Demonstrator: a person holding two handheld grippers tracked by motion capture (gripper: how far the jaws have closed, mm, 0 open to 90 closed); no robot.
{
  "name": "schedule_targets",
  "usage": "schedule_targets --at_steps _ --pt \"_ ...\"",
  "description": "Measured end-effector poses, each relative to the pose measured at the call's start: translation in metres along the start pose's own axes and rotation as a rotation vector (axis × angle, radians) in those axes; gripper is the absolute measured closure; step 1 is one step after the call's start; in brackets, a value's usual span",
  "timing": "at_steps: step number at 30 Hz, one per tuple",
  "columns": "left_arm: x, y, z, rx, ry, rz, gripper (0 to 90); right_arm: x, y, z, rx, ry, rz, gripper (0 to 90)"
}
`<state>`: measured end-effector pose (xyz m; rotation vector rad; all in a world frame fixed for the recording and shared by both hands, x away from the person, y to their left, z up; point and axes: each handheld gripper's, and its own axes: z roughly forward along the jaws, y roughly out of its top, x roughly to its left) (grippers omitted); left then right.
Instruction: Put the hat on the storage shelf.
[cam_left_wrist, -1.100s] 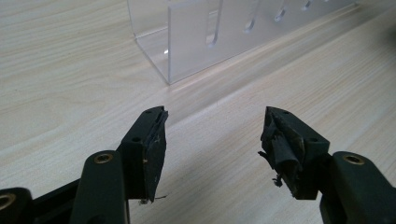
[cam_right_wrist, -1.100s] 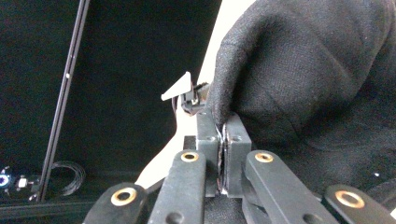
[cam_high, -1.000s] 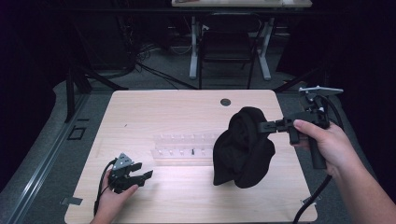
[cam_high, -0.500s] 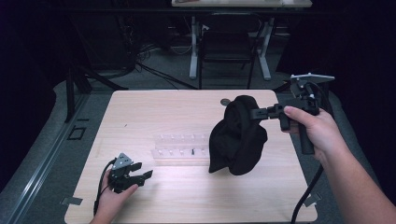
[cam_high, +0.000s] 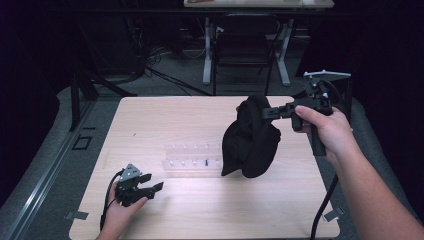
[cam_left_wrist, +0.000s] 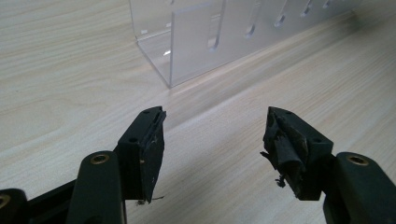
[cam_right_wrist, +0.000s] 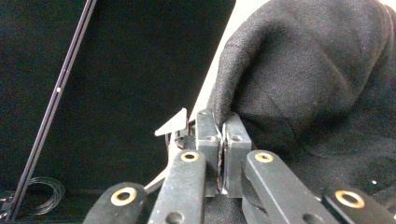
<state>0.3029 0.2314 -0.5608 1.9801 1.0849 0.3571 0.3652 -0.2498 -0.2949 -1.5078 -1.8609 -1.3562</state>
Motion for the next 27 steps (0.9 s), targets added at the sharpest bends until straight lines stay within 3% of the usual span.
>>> schedule_targets --at_steps 27 --pt "0.001 0.001 -0.001 -0.002 -0.003 -0.002 38.3 0.0 0.022 0.052 -0.013 0.018 -0.023 88.1"
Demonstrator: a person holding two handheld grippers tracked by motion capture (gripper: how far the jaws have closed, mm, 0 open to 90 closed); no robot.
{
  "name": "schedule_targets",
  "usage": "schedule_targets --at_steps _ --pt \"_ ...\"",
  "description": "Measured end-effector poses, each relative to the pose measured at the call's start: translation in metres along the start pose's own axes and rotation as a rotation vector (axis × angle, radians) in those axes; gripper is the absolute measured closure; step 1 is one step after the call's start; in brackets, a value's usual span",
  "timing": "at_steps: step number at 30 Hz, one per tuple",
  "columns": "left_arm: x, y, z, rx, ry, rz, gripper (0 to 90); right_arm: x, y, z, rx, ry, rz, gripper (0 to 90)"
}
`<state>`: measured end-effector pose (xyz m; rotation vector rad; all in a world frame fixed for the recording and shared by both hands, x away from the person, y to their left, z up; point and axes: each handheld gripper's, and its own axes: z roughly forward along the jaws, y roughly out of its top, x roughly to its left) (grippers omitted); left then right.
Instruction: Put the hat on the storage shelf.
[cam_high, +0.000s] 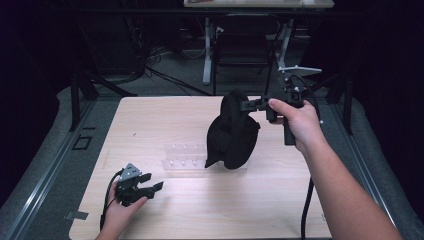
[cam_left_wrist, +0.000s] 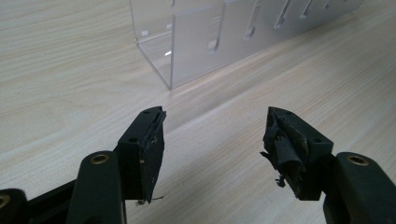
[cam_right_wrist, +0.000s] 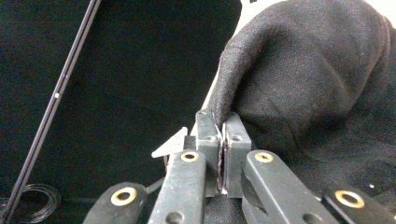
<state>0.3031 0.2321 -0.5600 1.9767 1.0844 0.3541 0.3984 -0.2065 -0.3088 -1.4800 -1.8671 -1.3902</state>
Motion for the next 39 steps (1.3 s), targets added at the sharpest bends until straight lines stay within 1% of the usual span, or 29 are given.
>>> schedule_targets --at_steps 6,10,15,19,23,25,27,29,30,31,34,35,37,39 --pt "0.0 0.0 0.0 0.006 -0.001 0.006 38.3 -0.003 0.003 0.007 -0.001 -0.005 0.005 88.0" --pt "-0.001 0.001 -0.001 -0.011 0.004 0.003 38.5 -0.006 0.004 0.01 -0.004 -0.004 0.012 88.0" --pt "-0.006 0.005 -0.003 -0.028 -0.013 0.009 39.0 -0.009 0.005 0.015 0.001 -0.006 0.02 88.0" --pt "-0.014 0.014 -0.003 -0.041 -0.021 0.046 39.4 -0.01 0.006 0.019 0.0 0.013 0.028 87.9" --pt "-0.025 0.028 -0.006 -0.064 -0.053 0.075 40.1 -0.009 0.008 0.023 -0.008 0.025 0.036 87.9" --pt "-0.031 0.037 -0.005 -0.069 -0.062 0.105 40.6 -0.008 0.008 0.025 -0.007 0.029 0.04 87.9" --pt "-0.037 0.046 -0.003 -0.081 -0.071 0.131 40.7 -0.007 0.008 0.028 -0.005 0.035 0.039 87.9" --pt "-0.044 0.054 0.0 -0.094 -0.087 0.142 40.7 -0.006 0.008 0.03 -0.006 0.04 0.042 87.9" --pt "-0.047 0.058 0.001 -0.104 -0.094 0.155 40.9 -0.006 0.008 0.031 -0.003 0.042 0.041 87.9" --pt "-0.051 0.062 0.004 -0.11 -0.109 0.162 41.6 -0.005 0.008 0.032 -0.002 0.047 0.042 87.8" --pt "-0.06 0.071 0.008 -0.113 -0.123 0.188 41.7 -0.005 0.008 0.036 0.004 0.06 0.041 87.8" --pt "-0.064 0.074 0.01 -0.12 -0.131 0.187 42.0 -0.004 0.008 0.037 0.003 0.063 0.043 87.8" --pt "-0.071 0.08 0.014 -0.118 -0.143 0.212 43.8 -0.004 0.008 0.038 0.002 0.069 0.042 87.8" --pt "-0.077 0.084 0.016 -0.116 -0.156 0.224 45.8 -0.004 0.008 0.04 0.003 0.074 0.044 87.7"
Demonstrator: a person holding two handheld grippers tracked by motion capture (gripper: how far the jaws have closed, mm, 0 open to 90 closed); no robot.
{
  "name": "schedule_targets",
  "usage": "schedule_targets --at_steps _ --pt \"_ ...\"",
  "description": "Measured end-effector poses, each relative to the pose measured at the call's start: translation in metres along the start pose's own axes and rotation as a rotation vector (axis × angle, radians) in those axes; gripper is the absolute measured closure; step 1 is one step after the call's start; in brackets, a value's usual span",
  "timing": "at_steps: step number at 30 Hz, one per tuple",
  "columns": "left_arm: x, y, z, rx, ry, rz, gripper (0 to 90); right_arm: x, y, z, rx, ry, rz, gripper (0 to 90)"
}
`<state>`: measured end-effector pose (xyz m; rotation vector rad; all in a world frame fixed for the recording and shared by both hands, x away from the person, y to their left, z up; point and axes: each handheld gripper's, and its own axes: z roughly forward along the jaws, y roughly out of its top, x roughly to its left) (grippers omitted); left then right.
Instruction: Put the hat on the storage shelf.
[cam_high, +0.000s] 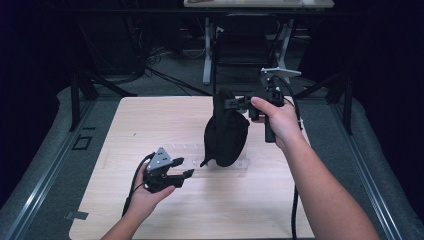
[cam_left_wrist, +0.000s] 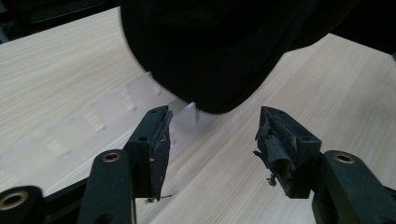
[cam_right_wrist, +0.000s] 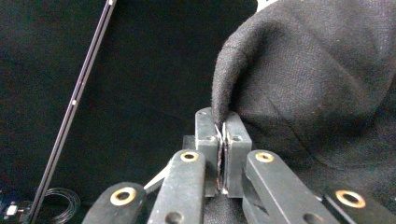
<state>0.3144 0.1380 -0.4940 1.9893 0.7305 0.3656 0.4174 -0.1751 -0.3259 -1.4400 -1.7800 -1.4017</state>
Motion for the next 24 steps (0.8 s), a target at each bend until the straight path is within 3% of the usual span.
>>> schedule_targets --at_steps 7,14,19,24 --pt "-0.012 0.011 0.016 0.006 -0.026 0.032 54.9 0.0 -0.001 0.003 -0.003 0.012 0.005 87.6" --pt "-0.019 0.019 0.025 -0.004 -0.039 0.059 58.3 0.0 -0.001 0.004 -0.002 0.018 0.007 87.5" --pt "-0.021 0.024 0.028 -0.018 -0.034 0.056 62.8 0.001 -0.001 0.006 -0.003 0.023 0.011 87.4" --pt "-0.023 0.029 0.03 -0.013 -0.014 0.085 68.4 0.001 -0.001 0.008 -0.008 0.029 0.015 87.4"
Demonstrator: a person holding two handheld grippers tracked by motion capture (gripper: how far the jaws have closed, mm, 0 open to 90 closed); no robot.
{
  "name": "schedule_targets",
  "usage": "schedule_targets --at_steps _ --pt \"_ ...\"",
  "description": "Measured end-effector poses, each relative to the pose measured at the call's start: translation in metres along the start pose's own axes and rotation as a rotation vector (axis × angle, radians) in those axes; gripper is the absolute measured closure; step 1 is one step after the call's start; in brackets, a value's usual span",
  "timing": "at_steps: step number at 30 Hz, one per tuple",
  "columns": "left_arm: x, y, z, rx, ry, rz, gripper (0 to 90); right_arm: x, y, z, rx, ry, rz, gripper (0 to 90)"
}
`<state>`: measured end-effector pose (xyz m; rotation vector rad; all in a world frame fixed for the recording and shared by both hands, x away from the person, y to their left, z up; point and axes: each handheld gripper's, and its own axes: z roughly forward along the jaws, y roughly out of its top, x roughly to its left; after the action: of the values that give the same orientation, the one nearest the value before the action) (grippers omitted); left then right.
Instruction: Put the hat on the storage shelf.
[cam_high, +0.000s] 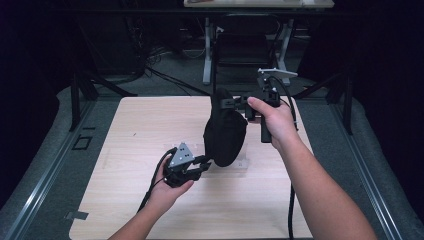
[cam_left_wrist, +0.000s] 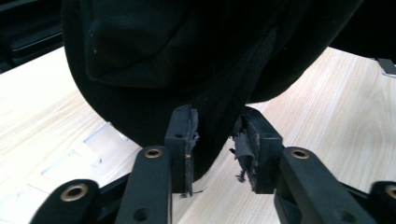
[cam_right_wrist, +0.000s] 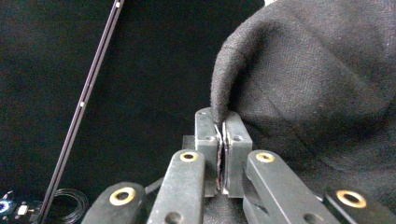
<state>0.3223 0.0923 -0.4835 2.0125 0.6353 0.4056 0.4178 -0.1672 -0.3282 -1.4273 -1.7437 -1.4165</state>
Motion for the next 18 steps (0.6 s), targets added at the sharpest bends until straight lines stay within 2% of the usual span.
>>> schedule_targets --at_steps 8,18 --pt "-0.0017 0.0011 0.0023 0.0 0.018 0.02 76.9 0.0008 -0.0001 0.0034 0.003 0.006 -0.001 87.3" --pt "-0.0015 -0.0006 0.0011 -0.002 0.035 0.027 80.0 0.0043 -0.0013 0.007 0.007 0.009 -0.009 86.9"
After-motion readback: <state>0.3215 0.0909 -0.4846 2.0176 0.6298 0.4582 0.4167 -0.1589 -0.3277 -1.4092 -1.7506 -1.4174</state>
